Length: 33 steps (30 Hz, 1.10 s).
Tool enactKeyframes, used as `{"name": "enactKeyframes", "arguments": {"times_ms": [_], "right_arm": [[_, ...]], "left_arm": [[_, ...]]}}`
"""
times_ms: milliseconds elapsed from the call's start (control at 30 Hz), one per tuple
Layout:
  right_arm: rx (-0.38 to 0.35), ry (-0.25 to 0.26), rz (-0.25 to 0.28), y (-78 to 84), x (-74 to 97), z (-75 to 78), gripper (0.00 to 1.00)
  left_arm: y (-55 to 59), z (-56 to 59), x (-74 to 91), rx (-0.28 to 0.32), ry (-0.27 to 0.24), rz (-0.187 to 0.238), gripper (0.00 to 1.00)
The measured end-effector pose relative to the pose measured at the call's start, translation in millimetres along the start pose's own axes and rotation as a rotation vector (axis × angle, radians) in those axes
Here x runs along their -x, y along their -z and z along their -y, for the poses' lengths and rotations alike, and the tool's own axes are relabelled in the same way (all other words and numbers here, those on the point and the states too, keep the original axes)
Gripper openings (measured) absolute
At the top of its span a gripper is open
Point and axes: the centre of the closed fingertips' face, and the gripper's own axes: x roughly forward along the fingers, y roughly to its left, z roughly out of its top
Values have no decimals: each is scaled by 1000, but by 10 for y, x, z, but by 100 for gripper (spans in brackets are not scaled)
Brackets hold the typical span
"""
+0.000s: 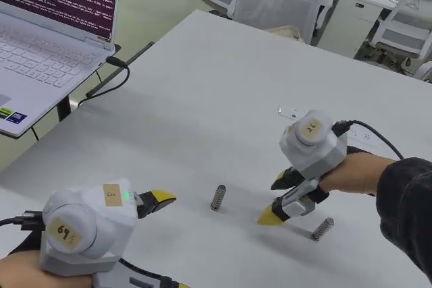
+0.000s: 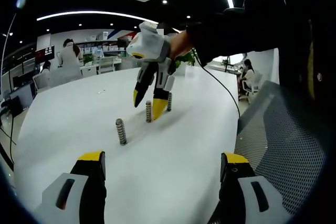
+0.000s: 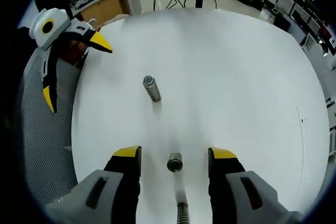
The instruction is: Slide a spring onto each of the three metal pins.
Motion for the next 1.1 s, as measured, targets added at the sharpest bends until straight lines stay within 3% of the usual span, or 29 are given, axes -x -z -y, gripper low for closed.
{"name": "enactKeyframes", "arguments": {"times_ms": [233,600,800,1100], "right_arm": [[-72,30,66,111,100,85,52],[-150,101,213,272,245,154,61],[-222,136,362,262,362,166,64],[-251,209,446,370,451,182,68]], "left_arm": [[7,-9,3,0,0,-13,88],[-12,-26,10,5,-5,-18,87],[-27,-25,17,7,-7,-17,87],[-38,-23,17,14,-10,-15,87]]}}
